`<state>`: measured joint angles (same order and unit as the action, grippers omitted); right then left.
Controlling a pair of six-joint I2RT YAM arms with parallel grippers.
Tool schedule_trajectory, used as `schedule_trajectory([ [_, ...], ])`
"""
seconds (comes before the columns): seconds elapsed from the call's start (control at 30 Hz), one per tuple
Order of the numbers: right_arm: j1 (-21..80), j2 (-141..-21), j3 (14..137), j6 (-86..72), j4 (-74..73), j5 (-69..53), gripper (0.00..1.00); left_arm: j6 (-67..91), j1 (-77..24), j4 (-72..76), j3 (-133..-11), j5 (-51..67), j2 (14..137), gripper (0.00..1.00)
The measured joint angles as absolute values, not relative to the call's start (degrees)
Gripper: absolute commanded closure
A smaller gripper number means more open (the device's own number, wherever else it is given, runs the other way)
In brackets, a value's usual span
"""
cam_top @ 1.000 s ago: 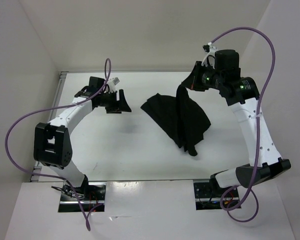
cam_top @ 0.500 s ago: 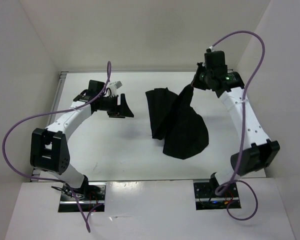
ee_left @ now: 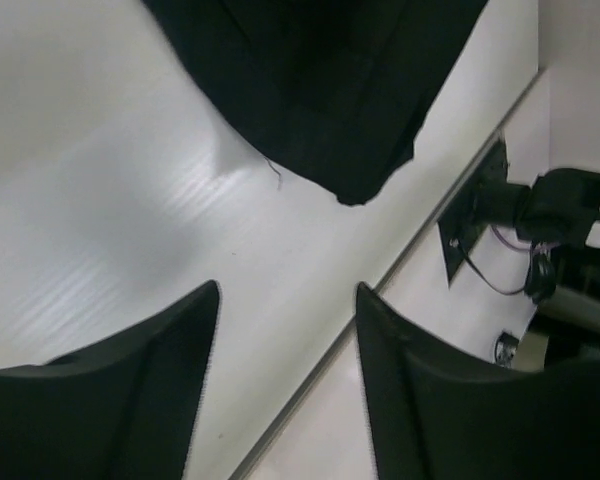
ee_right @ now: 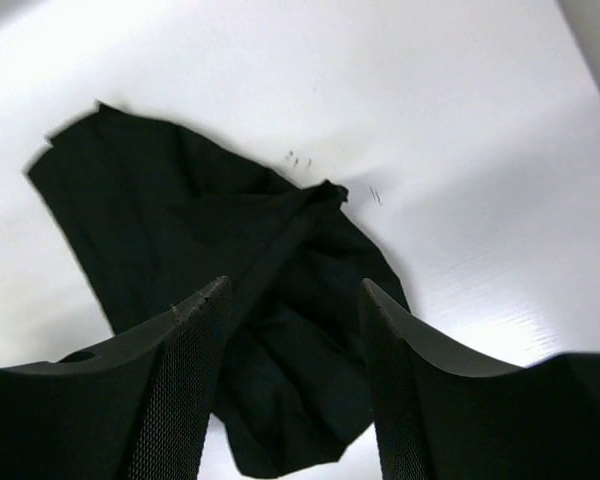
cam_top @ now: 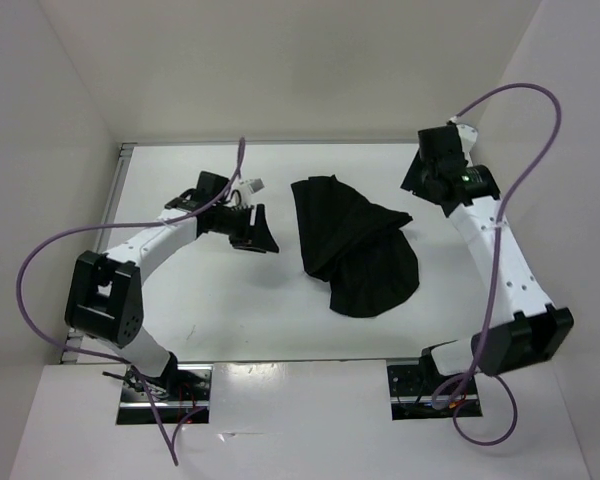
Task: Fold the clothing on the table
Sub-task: Flatten the skirt out
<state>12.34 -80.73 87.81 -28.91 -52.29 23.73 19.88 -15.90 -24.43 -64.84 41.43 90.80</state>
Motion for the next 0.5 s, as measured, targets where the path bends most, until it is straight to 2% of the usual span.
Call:
schedule_trajectory([
  [0.17,12.14,-74.56,87.88,-29.12,-52.18,23.90,0.38,16.45,-25.19,-24.97,-66.13,40.23,97.30,0.44],
  [0.27,12.03,-74.96,87.90,-29.12,-52.21,23.81,0.38,13.50,-30.76,-25.93,-66.54,35.68,99.29,0.39],
  [0.37,11.99,-76.36,87.90,-29.12,-52.23,23.33,0.38,11.46,-34.09,-24.80,-65.71,30.15,98.04,0.31],
  [0.5,11.97,-76.71,87.72,-29.06,-52.21,22.61,0.38,8.71,-37.23,-22.46,-63.57,21.58,92.77,0.31],
])
